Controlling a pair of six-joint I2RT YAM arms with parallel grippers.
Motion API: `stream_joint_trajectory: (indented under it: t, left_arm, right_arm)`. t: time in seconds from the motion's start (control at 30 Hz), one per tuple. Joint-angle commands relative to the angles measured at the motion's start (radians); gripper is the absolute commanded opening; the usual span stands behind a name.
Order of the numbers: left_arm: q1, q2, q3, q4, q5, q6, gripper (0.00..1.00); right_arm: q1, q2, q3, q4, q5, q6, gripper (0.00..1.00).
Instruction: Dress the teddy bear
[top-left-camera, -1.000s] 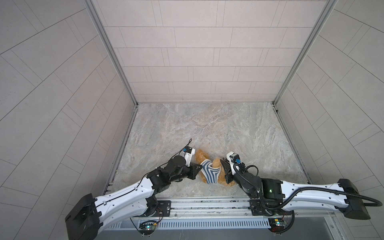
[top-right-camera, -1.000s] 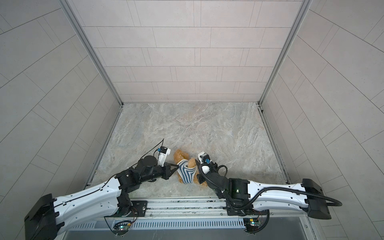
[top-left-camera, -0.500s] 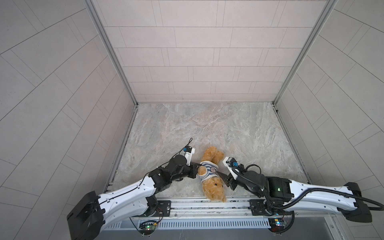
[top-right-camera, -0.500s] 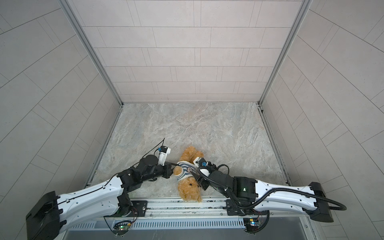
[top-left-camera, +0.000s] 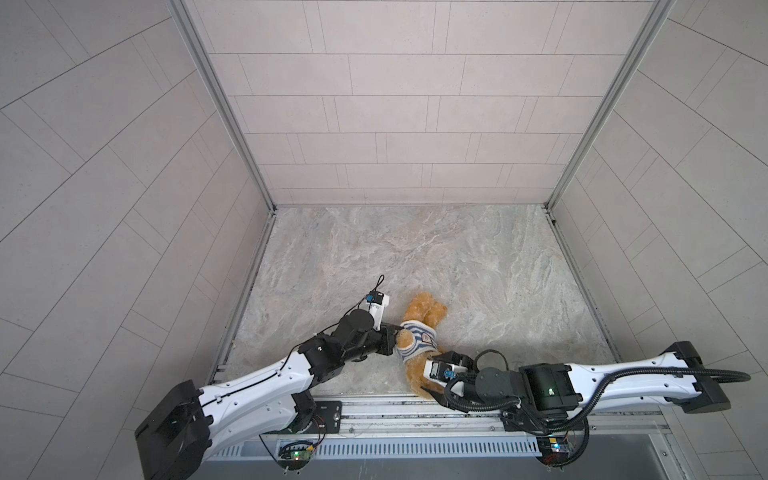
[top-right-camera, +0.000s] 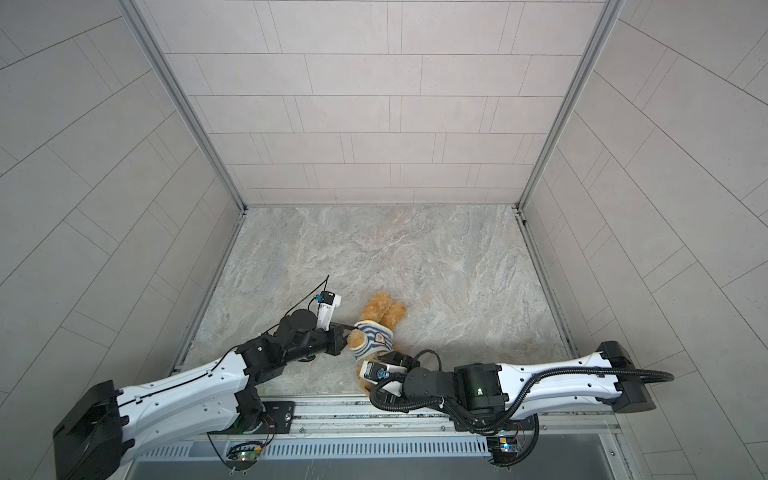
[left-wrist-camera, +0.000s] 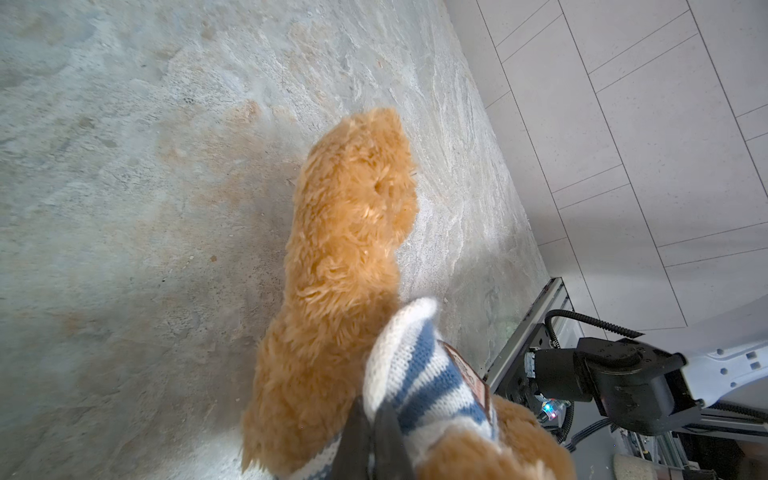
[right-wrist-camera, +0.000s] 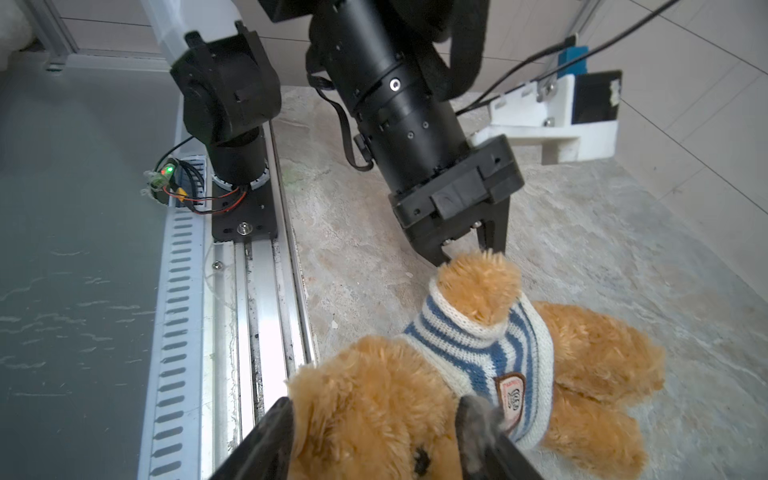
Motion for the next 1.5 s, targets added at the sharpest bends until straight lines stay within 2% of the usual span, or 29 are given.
stream_joint_trajectory:
  t: [0.0, 0.27, 0.43, 0.63, 1.1, 1.27, 1.37, 1.47]
  left_arm:
    - [0.004, 0.005, -0.01, 0.036, -0.009, -0.01, 0.0]
    - [0.005, 0.022, -0.008, 0.042, -0.006, -0.012, 0.0]
    - [0.005, 0.034, -0.007, 0.05, -0.003, -0.017, 0.0]
    - [0.007, 0.027, -0.011, 0.056, -0.003, -0.021, 0.0]
    - [0.007, 0.014, -0.016, 0.05, -0.006, -0.023, 0.0]
    - [0.007, 0.013, -0.015, 0.045, -0.008, -0.02, 0.0]
    - [0.01, 0.012, -0.017, 0.045, -0.008, -0.018, 0.0]
    - [0.01, 0.004, -0.015, 0.043, -0.006, -0.009, 0.0]
  right_arm:
    - [0.01, -0.007, -0.004, 0.013, -0.006, -0.056, 0.65]
    - [0.041, 0.05, -0.015, 0.035, -0.027, -0.09, 0.62]
    - [0.042, 0.078, -0.002, 0.011, -0.027, -0.097, 0.47]
    - [0.042, 0.105, 0.007, 0.002, -0.024, -0.098, 0.36]
    - [0.044, 0.132, 0.015, -0.028, 0.019, -0.095, 0.32]
    - [0.044, 0.094, 0.013, -0.041, 0.051, -0.1, 0.18]
    - [0.044, 0.066, 0.018, -0.038, 0.07, -0.109, 0.02]
    - [0.044, 0.032, 0.031, -0.027, 0.087, -0.127, 0.0]
